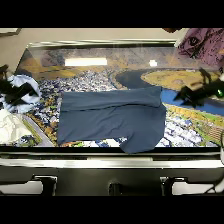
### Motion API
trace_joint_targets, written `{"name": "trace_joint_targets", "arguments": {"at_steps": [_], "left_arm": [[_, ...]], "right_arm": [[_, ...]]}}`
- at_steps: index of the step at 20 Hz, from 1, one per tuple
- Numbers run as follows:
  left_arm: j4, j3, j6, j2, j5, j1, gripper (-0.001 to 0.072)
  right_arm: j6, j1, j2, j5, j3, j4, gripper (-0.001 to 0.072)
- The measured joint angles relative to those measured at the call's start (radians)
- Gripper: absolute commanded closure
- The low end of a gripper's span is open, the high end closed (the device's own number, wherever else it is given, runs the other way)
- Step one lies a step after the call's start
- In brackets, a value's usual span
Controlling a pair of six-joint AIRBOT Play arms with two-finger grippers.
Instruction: Fold the clothes and pants, and hang the long-sleeved shirts on hangers.
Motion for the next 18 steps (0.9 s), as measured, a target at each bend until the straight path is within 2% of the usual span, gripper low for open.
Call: {"name": "trace_joint_targets", "arguments": {"at_steps": [5, 8, 13, 18], "left_arm": [[-0.105, -0.466, -0.008, 0.303, 0.146, 0.064, 0.0008], [-0.144, -0.641, -0.008, 0.406, 0.186, 0.075, 0.0007], [-0.169, -0.741, -0.008, 0.460, 0.201, 0.080, 0.0007], [-0.176, -0.761, -0.007, 0.471, 0.204, 0.080, 0.0007]], "right_arm": [[-0.082, -0.114, 0.284, -0.053, -0.543, 0.080, 0.0211], [-0.109, -0.131, 0.388, -0.087, -0.787, 0.115, 0.0211], [-0.158, -0.140, 0.447, -0.163, -1.028, 0.236, 0.0212], [-0.200, -0.141, 0.457, -0.241, -1.128, 0.331, 0.0233]]}}
